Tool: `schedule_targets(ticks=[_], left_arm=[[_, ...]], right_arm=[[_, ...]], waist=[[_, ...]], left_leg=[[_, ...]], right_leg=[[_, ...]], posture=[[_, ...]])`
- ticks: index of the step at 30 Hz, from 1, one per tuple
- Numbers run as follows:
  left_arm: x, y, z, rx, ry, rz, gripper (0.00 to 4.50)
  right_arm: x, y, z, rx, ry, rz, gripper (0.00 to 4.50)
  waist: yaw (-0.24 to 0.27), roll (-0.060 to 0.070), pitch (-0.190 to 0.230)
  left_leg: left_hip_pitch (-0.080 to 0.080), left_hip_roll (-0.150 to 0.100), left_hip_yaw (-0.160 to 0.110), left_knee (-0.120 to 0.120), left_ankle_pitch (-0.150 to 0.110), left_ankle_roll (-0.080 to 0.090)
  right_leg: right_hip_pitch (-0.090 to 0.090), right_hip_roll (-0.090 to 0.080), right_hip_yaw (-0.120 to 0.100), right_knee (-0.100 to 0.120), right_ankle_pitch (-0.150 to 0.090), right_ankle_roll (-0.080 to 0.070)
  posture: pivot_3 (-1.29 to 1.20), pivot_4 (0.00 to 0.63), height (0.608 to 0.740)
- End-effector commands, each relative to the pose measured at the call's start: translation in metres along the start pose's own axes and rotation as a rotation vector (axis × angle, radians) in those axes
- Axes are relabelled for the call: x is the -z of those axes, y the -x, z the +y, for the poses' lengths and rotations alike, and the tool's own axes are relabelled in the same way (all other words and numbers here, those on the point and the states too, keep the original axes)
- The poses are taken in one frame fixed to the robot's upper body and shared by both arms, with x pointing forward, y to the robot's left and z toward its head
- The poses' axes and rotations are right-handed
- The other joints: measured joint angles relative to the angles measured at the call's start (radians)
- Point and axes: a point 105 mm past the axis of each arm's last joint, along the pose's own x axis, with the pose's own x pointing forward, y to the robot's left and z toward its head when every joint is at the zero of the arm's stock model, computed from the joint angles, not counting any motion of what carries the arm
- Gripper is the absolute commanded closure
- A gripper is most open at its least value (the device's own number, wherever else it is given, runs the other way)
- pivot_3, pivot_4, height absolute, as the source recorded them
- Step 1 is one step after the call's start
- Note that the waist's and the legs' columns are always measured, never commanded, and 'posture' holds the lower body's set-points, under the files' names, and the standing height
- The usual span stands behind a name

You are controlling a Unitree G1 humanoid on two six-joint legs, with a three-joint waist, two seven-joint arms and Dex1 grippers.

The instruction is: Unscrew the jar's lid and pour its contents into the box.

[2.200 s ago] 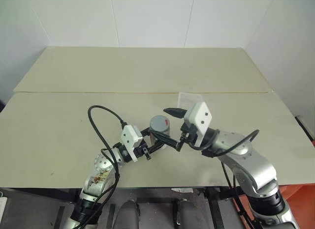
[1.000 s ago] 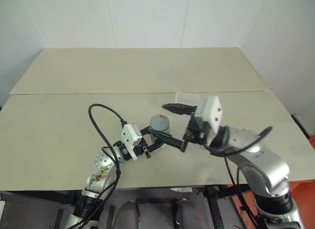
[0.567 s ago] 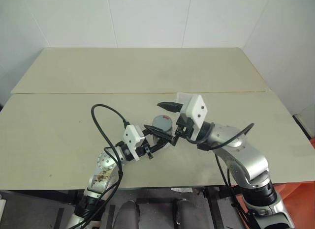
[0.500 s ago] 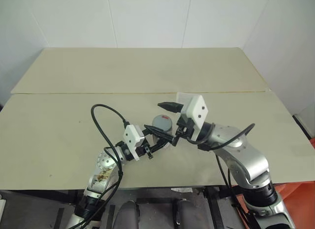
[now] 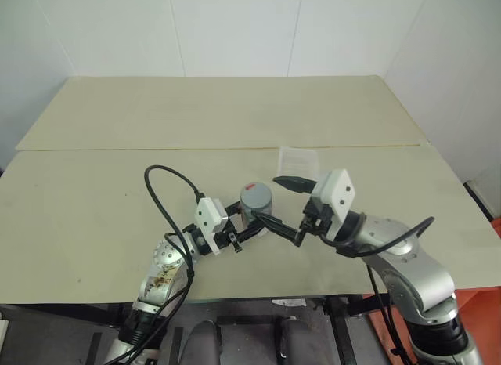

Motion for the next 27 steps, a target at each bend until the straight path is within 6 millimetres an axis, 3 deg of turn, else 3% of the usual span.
schedule_targets(ticks=[1,6,15,27], left_arm=[[-0.013,-0.002,-0.001,0.027,-0.038,-0.056,2.49],[-0.012,-0.002,-0.001,0.030,-0.042,-0.055,2.49],[-0.012,-0.001,-0.001,0.028,-0.048,-0.052,2.49],[-0.012,-0.003,-0.003,0.026,-0.052,-0.053,2.49]], right_arm=[[-0.013,0.012,-0.013,0.065,0.061,-0.030,0.06],[-0.012,0.019,-0.012,0.048,0.068,-0.015,0.06],[-0.028,0.021,0.017,-0.139,0.049,-0.054,0.06],[-0.037,-0.013,0.016,-0.131,0.039,-0.119,0.06]], waist=[[0.000,0.000,0.000],[0.000,0.000,0.000],[0.000,0.000,0.000],[-0.001,0.000,0.000]], left_leg=[[0.000,0.000,0.000,0.000,0.000,0.000],[0.000,0.000,0.000,0.000,0.000,0.000],[0.000,-0.001,0.000,0.000,0.000,0.000],[0.000,-0.001,0.000,0.000,0.000,0.000]], right_leg=[[0.000,0.000,0.000,0.000,0.000,0.000],[0.000,0.000,0.000,-0.001,0.000,0.000],[0.000,0.000,0.001,-0.001,0.000,0.000],[0.000,0.000,0.002,-0.001,-0.003,-0.004]], posture=[[0.00,0.150,0.740],[0.00,0.150,0.740],[0.00,0.150,0.740],[0.00,0.150,0.740]])
